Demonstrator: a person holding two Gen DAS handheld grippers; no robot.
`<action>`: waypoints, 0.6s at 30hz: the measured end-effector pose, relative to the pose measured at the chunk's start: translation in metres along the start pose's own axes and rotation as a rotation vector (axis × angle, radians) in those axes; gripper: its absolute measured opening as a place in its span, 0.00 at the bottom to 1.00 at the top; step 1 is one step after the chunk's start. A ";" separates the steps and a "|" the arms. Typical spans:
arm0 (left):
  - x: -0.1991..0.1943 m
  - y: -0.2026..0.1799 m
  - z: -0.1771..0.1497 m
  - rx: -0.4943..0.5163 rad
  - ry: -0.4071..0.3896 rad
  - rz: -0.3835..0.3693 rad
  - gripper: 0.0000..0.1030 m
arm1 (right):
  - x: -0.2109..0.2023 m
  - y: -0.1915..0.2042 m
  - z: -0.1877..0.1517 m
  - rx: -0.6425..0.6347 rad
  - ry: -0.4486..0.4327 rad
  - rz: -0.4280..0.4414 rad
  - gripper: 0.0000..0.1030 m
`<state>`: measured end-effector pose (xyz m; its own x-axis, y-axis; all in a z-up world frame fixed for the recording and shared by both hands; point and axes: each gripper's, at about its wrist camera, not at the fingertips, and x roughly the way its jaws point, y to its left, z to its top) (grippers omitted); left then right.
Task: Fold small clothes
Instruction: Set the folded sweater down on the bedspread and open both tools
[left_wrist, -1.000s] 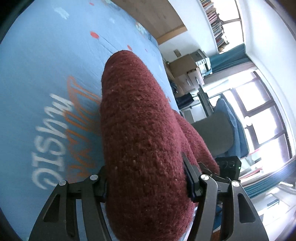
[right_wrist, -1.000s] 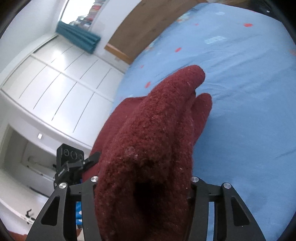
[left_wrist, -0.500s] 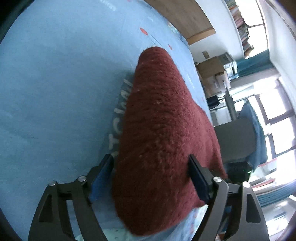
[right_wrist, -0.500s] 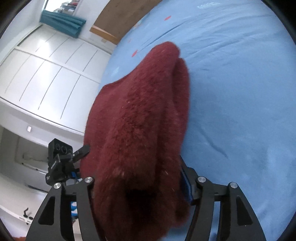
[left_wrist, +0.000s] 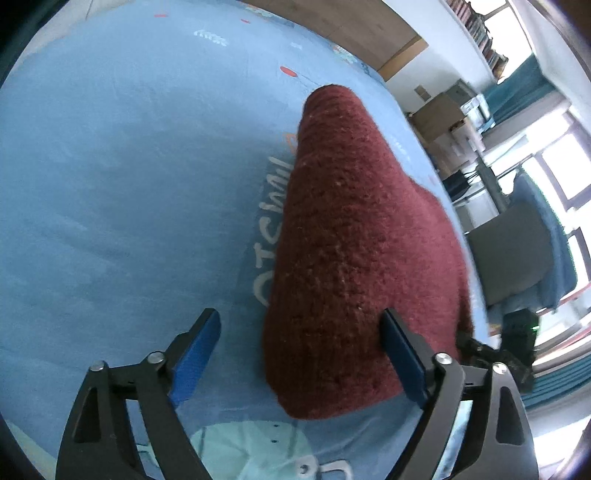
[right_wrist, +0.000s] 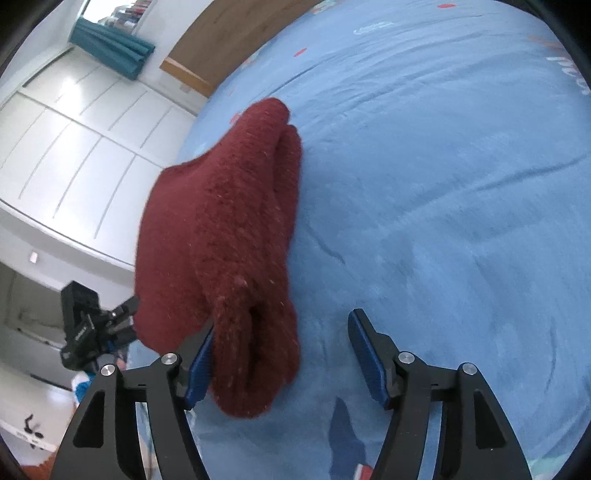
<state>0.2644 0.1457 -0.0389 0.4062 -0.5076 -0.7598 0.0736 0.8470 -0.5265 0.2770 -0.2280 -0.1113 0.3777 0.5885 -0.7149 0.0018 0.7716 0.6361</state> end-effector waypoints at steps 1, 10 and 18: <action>0.003 -0.002 -0.003 0.009 -0.004 0.019 0.88 | 0.002 0.002 0.000 -0.006 -0.001 -0.016 0.66; -0.011 -0.009 -0.014 -0.016 -0.033 0.086 0.92 | 0.005 0.028 0.001 -0.018 -0.027 -0.167 0.70; -0.047 -0.031 -0.043 0.005 -0.104 0.173 0.92 | -0.025 0.047 -0.028 0.004 -0.081 -0.228 0.70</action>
<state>0.2040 0.1362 -0.0029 0.5052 -0.3359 -0.7949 -0.0007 0.9210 -0.3896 0.2413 -0.2000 -0.0715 0.4398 0.3777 -0.8149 0.0991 0.8814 0.4619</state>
